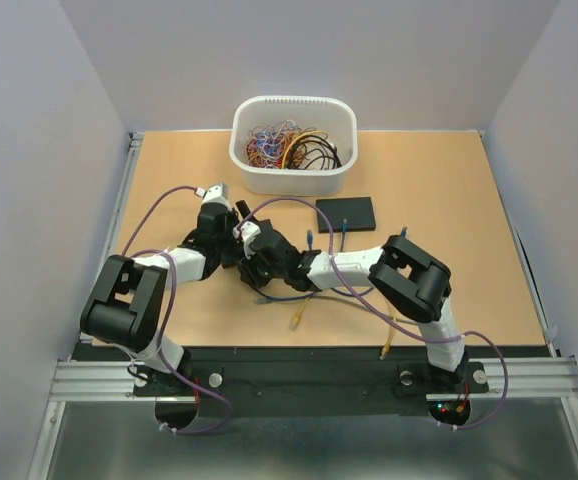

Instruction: Insert the plug into the switch port

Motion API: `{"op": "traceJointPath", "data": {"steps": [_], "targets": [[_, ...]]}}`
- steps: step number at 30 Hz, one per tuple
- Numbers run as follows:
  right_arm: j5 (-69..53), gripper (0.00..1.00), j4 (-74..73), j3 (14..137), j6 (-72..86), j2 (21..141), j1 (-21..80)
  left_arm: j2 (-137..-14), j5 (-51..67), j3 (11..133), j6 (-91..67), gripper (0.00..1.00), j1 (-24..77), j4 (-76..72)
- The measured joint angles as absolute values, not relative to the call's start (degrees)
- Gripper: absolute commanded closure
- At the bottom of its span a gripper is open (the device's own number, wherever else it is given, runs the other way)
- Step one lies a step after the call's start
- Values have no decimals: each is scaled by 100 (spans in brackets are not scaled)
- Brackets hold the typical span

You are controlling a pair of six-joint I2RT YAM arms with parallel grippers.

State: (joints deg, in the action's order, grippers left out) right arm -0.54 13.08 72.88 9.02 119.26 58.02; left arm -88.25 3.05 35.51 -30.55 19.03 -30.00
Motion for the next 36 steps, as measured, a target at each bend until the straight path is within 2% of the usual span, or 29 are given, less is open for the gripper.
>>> {"op": "traceJointPath", "data": {"steps": [2,10,16,25,36], "targets": [[14,54,1229,7183,886,11795,5835,-8794,368,3551,-3072,19,1916,-2936],[746,54,902,6307,1063,10643,5771,-8630,523,3509,-3142,20,1833,-2707],[1734,57,757,5684,1330,9810,5618,-8145,484,3173,-3218,21,1824,-2477],[2193,62,412,5572,1798,9828,4766,-6775,261,2464,-3234,23,1826,-2206],[2185,63,178,6036,2064,10565,4445,-5443,-191,2075,-3129,23,1868,-2248]]}}
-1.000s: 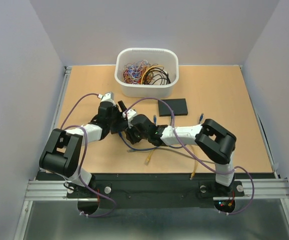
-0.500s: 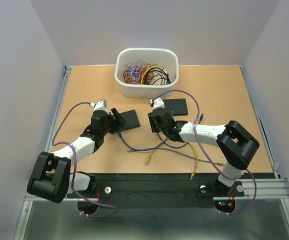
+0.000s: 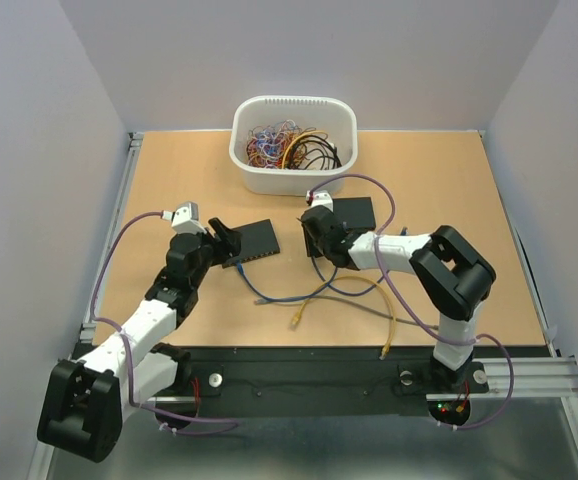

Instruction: Insert the plug into the switch port

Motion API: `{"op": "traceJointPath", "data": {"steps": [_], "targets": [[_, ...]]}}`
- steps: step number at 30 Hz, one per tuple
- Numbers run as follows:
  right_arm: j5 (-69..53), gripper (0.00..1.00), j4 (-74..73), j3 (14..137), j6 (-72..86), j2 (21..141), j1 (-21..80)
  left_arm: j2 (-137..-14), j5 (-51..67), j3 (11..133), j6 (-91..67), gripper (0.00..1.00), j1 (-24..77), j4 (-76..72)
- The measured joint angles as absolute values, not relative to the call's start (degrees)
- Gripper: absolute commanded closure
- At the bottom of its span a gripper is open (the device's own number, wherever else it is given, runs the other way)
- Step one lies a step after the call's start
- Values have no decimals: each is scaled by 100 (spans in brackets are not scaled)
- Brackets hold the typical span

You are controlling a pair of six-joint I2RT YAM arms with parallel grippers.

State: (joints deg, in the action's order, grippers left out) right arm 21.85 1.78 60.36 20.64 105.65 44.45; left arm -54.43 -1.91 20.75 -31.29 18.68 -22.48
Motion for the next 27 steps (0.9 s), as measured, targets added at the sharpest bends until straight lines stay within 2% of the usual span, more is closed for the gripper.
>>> {"op": "traceJointPath", "data": {"steps": [27], "targets": [[1992,62,106,6755,2130,11059,4421,-5461,-355,2025,-3087,24,1879,-2239]]}}
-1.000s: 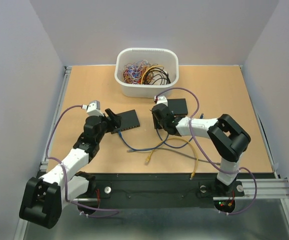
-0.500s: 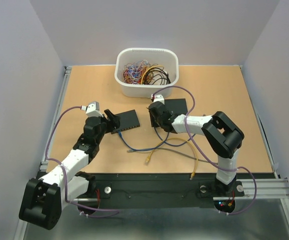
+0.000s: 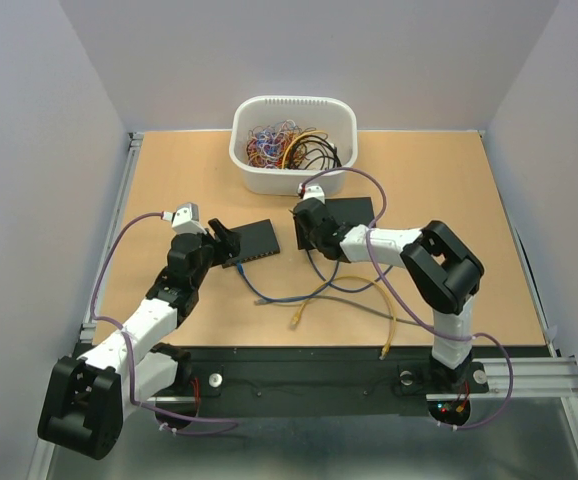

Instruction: Insert the plug into the switch port

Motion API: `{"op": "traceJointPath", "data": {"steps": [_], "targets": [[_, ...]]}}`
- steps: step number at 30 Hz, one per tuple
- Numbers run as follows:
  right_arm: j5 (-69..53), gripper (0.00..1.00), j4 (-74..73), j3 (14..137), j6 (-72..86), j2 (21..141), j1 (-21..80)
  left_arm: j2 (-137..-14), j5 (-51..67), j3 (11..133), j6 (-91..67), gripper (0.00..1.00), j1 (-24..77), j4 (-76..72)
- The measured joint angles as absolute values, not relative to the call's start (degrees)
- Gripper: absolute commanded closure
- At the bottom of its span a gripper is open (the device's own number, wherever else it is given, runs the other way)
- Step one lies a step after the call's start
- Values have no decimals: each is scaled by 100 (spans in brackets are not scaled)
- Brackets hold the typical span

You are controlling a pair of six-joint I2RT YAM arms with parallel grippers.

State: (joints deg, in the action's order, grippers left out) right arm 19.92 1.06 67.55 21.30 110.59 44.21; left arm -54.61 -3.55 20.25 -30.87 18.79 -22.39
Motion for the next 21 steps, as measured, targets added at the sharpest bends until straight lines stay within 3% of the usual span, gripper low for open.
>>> {"op": "traceJointPath", "data": {"steps": [6,13,17,21], "targets": [[1975,63,62,6812,2158,11183,4405,-5463,-355,2025,-3087,24,1879,-2241],[2036,72,40,6858,2233,11290,4381,-5502,-355,2025,-3087,24,1879,-2239],[2051,90,58,6973,2252,11389,4355,-5507,-355,2025,-3085,25,1879,-2239],[2027,100,97,7004,2274,11432,4346,-5507,-353,2025,-3085,25,1879,-2239]]}}
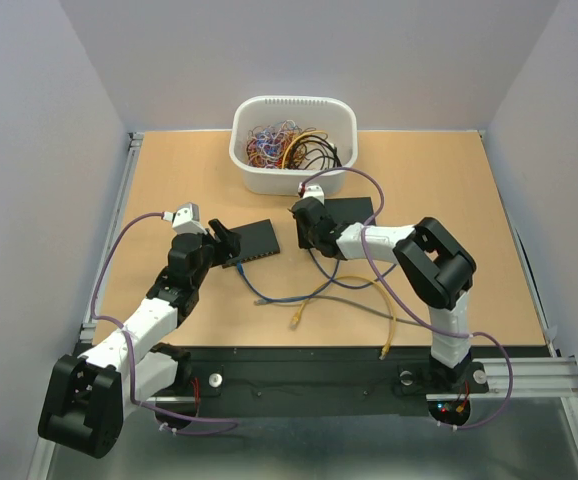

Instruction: Insert the plug into the switch port

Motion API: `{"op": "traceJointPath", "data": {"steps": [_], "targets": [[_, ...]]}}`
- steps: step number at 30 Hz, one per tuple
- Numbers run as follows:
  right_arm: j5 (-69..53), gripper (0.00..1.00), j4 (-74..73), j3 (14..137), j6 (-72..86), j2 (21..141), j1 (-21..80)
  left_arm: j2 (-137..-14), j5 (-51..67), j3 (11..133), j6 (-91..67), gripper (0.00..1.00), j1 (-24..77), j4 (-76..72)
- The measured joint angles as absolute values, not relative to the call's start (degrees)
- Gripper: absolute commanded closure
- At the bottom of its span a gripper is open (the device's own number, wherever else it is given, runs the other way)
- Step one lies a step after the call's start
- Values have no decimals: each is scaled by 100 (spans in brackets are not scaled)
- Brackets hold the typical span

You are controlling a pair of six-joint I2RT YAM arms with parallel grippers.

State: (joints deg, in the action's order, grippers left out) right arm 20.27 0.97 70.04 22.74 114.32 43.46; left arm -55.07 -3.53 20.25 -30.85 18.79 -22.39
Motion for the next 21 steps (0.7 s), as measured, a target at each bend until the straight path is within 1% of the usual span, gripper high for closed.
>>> {"op": "traceJointPath", "data": {"steps": [5,9,12,16,21], "targets": [[1872,99,139,7004,2102,11432,4346,-5507,-353,2025,-3079,25,1879,-2241],[1500,100,134,6914,1752,11295,4348,-5507,-353,2025,-3070,25,1879,-2239],[1278,99,137,6580,1476,10906,4407,-5507,-353,2025,-3063,25,1879,-2241],[1033,100,257,5992,1160,10077,4670,-5507,-355,2025,-3057,25,1881,-2241],[534,100,760,5271,849,9166,5033,-5507,-355,2025,-3052,25,1898,-2241]]}}
